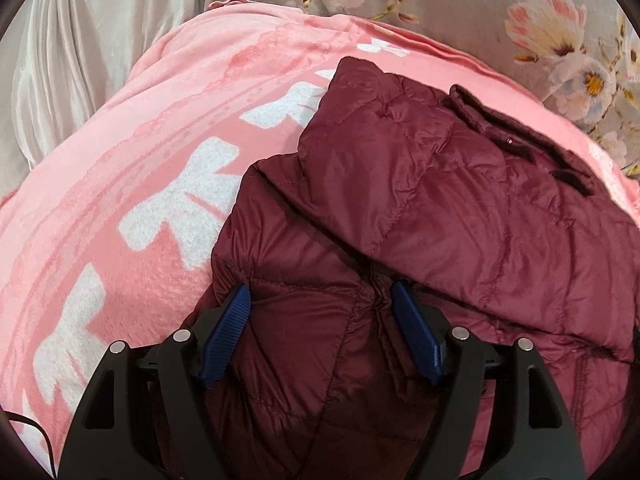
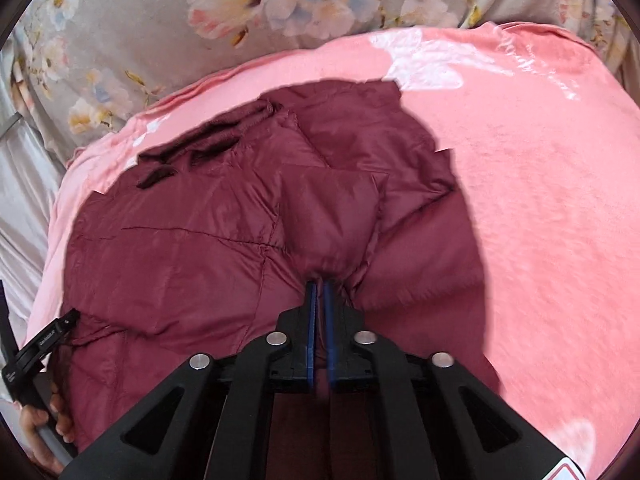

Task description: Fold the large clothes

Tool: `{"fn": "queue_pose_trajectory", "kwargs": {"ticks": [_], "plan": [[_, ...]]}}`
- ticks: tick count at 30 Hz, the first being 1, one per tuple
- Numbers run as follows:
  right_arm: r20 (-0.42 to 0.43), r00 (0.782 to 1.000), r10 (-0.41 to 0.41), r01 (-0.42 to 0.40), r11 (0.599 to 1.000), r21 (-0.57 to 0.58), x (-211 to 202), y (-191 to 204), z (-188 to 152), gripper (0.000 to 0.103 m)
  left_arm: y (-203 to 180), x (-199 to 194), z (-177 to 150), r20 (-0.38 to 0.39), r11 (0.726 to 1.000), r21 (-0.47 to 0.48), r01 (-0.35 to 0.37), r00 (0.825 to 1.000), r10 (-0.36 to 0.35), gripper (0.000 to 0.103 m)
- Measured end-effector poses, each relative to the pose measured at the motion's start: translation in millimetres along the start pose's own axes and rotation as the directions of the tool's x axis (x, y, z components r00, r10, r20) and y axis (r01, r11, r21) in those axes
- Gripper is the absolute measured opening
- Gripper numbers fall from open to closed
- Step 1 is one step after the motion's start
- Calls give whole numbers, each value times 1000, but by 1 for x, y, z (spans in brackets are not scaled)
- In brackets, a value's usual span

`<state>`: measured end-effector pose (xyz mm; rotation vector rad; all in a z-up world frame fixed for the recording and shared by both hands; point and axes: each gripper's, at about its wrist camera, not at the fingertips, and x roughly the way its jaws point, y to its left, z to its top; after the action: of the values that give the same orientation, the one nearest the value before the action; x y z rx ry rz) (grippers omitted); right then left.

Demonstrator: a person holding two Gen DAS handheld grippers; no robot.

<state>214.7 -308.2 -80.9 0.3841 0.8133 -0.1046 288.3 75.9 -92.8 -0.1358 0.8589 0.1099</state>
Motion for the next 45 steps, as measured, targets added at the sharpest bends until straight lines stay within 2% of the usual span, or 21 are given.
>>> {"fn": "queue_pose_trajectory", "kwargs": {"ticks": [2, 3, 4, 6, 7, 10, 13, 16, 20, 22, 24, 25, 26, 27, 29, 32, 37, 43, 45], "plan": [[32, 999, -5, 7, 999, -38, -32, 1, -12, 20, 10, -14, -3, 5, 999, -14, 50, 999, -50, 72], [57, 998, -11, 15, 998, -63, -52, -1, -23, 29, 14, -21, -6, 7, 998, -19, 68, 998, -67, 74], [79, 997, -21, 27, 996, -81, -72, -6, -37, 39, 22, -32, -11, 2, 995, -25, 94, 996, -94, 81], [93, 995, -21, 29, 995, -91, -101, -19, -62, 46, 42, -55, -25, -11, 987, -28, 157, 988, -157, 88], [87, 996, -16, 23, 997, -80, -118, -32, -82, 49, 50, -63, -32, -13, 986, -24, 164, 986, -164, 91], [62, 998, -29, 30, 999, -21, -146, -62, -129, 51, 80, -83, -59, -38, 988, -19, 154, 987, -154, 95], [49, 998, -30, 29, 999, 30, -157, -81, -165, 52, 113, -87, -85, -77, 985, -88, 148, 985, -155, 95], [51, 998, 35, -42, 992, 123, -155, -95, -179, 56, 136, -90, -102, -55, 969, -162, 186, 979, -197, 95], [100, 989, 106, -123, 975, 185, -153, -95, -175, 59, 132, -96, -105, -44, 963, -192, 191, 978, -203, 95], [104, 988, 111, -131, 968, 216, -146, -94, -171, 60, 130, -96, -105, -43, 955, -208, 212, 973, -226, 94], [105, 990, 96, -117, 967, 225, -141, -91, -167, 58, 127, -97, -106, -47, 952, -214, 220, 971, -235, 84], [106, 991, 81, -103, 970, 221, -139, -88, -165, 42, 123, -98, -105, -54, 954, -197, 225, 969, -239, 60], [107, 992, 75, -96, 971, 217, -138, -86, -164, 29, 118, -99, -105, -71, 956, -173, 236, 965, -251, 43], [99, 990, 99, -119, 970, 214, -137, -84, -163, 12, 115, -101, -105, -75, 954, -163, 254, 960, -268, 37], [106, 989, 104, -125, 970, 210, -140, -78, -163, 6, 113, -109, -103, -66, 953, -146, 266, 958, -277, 17], [143, 987, 68, -89, 985, 147, -156, -63, -162, 4, 114, -126, -100, -40, 942, -142, 304, 949, -312, 9], [251, 965, 72, -85, 996, 41, -208, -50, -172, 3, 117, -167, -99, 26, 918, -123, 377, 926, -377, 6], [385, 911, 148, -128, 989, -78, -294, -53, -208, 3, 129, -241, -115, 105, 901, -61, 429, 900, -422, 5], [418, 894, 162, -132, 986, -101, -320, -56, -220, 3, 139, -270, -125, 139, 890, -60, 453, 886, -442, 5]]}}
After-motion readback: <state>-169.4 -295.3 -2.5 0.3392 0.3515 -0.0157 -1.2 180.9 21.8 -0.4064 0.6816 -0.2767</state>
